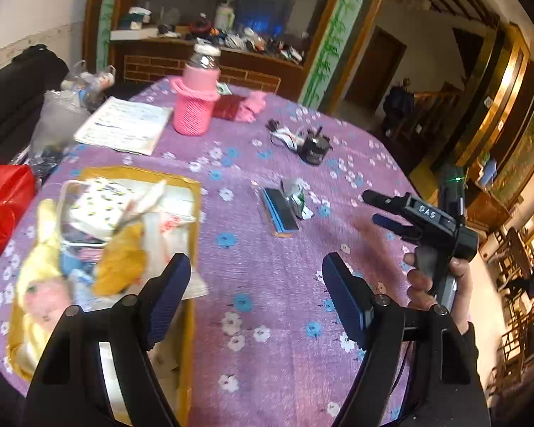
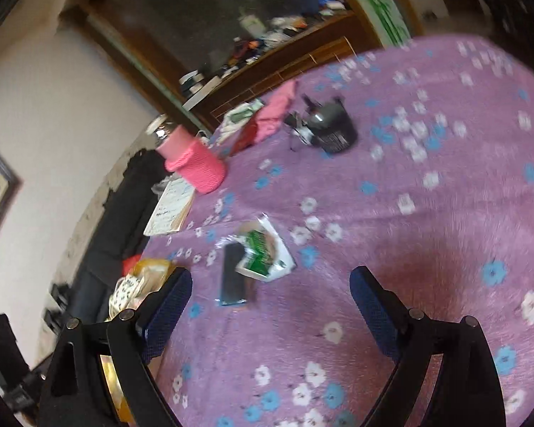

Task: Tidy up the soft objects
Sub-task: 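Grasp the bagged blue-black phone case with the left tool while the right tool grasps the green packet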

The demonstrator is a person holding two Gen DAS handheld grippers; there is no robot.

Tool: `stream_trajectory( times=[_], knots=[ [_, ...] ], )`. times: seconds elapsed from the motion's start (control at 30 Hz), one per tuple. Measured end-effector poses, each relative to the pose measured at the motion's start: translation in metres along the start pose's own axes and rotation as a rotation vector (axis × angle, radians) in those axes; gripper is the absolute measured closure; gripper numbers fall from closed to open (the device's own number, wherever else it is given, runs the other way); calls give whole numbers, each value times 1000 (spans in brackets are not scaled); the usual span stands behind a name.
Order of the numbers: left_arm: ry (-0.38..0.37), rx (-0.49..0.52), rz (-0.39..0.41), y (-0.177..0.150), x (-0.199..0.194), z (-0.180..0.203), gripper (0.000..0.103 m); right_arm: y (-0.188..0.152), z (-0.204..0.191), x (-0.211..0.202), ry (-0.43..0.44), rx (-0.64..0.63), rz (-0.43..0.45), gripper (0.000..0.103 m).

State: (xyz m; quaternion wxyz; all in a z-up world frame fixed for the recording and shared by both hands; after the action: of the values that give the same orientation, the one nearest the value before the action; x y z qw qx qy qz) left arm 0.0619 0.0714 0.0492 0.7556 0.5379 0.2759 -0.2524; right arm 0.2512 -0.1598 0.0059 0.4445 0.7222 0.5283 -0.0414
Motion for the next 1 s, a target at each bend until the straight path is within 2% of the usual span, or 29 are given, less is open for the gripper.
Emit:
stream_trajectory(
  times=[0.1, 0.23, 0.3, 0.37, 0.43, 0.47, 0.5, 0.53, 0.57, 0.6, 0.7, 0.8, 0.93, 1.0],
  knots=[
    [-7, 2, -45, 2, 23, 9, 27, -9, 11, 17, -11, 39, -60, 12],
    [-8, 2, -66, -3, 38, 15, 27, -4, -10, 20, -44, -18, -75, 14],
    [-12, 11, -75, -8, 39, 16, 27, 7, -21, 32, -55, -31, -104, 24],
    [-4, 15, -71, -12, 36, 14, 27, 18, -38, 56, -52, -62, -151, 27],
    [-9, -1, -69, -14, 33, 11, 27, 24, -51, 84, -66, -100, -186, 39],
    [-15, -10, -73, -15, 31, 9, 27, 25, -51, 100, -107, -101, -206, 51],
    [-16, -11, -78, -16, 31, 7, 27, 24, -48, 115, -166, -93, -231, 59],
    [-15, -8, -82, -16, 31, 7, 27, 22, -45, 125, -186, -82, -249, 62],
    [-14, -3, -84, -16, 32, 7, 27, 20, -43, 135, -172, -66, -266, 71],
    [-12, 4, -84, -14, 33, 8, 27, 20, -43, 138, -143, -55, -261, 74],
    [-10, 17, -95, -8, 43, 13, 27, 22, -41, 120, -124, -44, -224, 75],
    [-7, 38, -119, 1, 64, 25, 27, 19, -29, 84, -108, -22, -162, 75],
    [9, 72, -186, 14, 113, 46, 27, 15, 0, 53, -43, 59, -76, 75],
    [24, 73, -237, 20, 141, 54, 27, 14, 15, 45, -24, 113, -71, 75]
  ],
)
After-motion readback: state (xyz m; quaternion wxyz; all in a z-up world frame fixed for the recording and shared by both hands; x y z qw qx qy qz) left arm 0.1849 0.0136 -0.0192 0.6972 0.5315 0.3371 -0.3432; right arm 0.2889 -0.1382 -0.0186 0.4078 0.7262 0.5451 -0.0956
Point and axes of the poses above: each gripper's, at about its wrist camera, not at the fingertips, and x roughly the way its jaws point, z to its right, y to its top, the point moved 3 cm from there along x, roughly the way its jaws point
